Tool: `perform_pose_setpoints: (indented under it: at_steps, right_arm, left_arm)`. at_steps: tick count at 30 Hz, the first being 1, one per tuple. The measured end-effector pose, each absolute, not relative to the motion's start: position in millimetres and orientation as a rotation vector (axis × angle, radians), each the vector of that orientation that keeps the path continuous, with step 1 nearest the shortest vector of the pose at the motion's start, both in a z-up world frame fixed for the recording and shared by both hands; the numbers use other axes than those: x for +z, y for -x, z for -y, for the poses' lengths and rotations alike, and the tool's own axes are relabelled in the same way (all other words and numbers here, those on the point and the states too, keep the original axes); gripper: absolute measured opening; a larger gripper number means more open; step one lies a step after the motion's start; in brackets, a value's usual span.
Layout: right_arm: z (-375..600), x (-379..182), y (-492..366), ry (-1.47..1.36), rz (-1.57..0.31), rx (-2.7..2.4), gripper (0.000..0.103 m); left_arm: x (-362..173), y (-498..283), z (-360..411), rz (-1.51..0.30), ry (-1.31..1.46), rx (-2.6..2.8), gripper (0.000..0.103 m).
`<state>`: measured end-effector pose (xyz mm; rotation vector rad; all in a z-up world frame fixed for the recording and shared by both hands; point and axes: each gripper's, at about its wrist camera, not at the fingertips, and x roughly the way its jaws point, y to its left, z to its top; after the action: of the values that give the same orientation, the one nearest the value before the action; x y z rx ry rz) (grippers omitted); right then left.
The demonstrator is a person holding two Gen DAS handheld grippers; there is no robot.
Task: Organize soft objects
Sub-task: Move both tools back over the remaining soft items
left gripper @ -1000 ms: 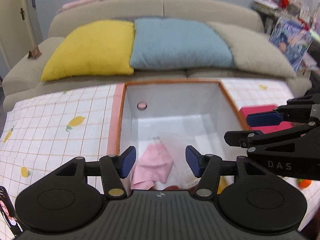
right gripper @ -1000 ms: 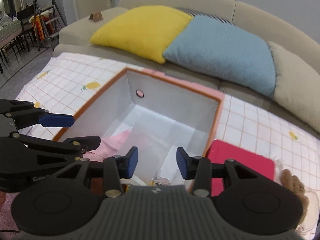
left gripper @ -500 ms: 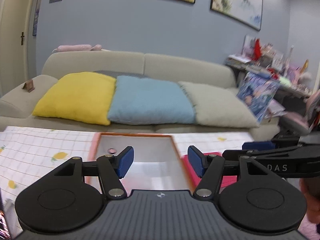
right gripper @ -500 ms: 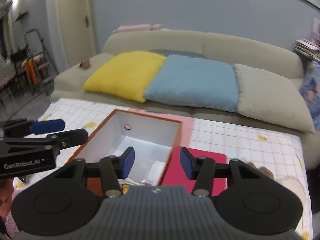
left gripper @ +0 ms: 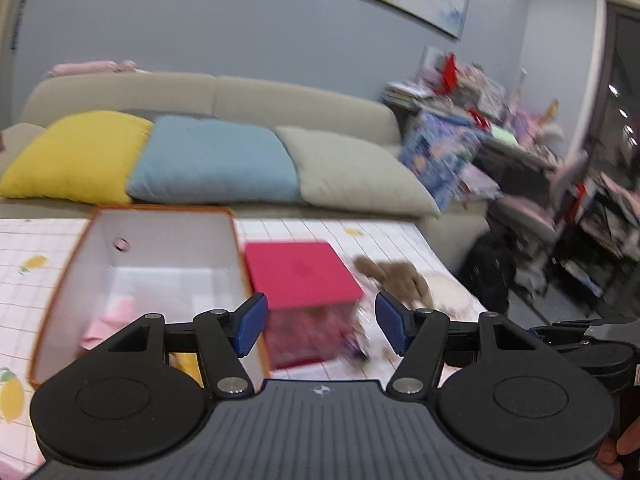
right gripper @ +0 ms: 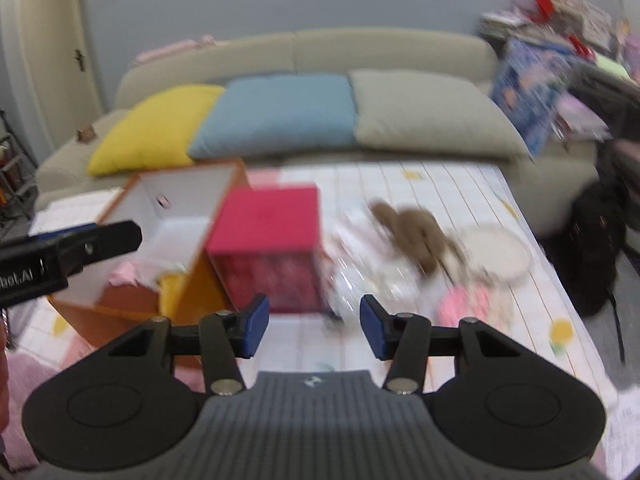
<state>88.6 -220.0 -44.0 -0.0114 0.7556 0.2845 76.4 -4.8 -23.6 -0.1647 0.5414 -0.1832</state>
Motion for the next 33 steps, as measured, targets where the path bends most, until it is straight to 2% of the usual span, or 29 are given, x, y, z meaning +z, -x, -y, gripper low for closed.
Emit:
perform_pose_setpoints:
  at_steps: [5, 15, 18, 20, 21, 25, 33]
  right_arm:
    - [240, -56, -86, 0.009, -0.777, 0.235, 0.05]
    - [279, -72, -122, 0.069, -0.774, 0.135, 0.05]
    - [291, -81, -137, 0.129, -0.793, 0.132, 0.053]
    - [297, -89, -147, 0.182, -0.816, 0.165, 0.064]
    - [300, -94, -151, 0.22, -0.82, 0.178, 0.065]
    - [306, -114, -164, 0.37, -0.823, 0.214, 0.066]
    - [307, -140, -188, 0.495, -0.814, 0.319, 0.066]
  left_arm:
    - [-33, -88, 28, -0.594, 0.099, -0.253, 0.073]
    - [-42, -117, 90, -0.608, -0.233, -0.451, 0.073]
    - [-49, -133, 113, -0.632, -0.355, -0.503, 0.073]
    - [-55, -144, 126, -0.657, -0.425, -0.518, 0.072]
    - [-59, -149, 131, -0.675, -0.458, -0.524, 0.072]
    - [-77, -168, 152, -0.717, -0.585, -0.56, 0.072]
    - [-115, -208, 179, -0.805, -0.83, -0.6, 0.072]
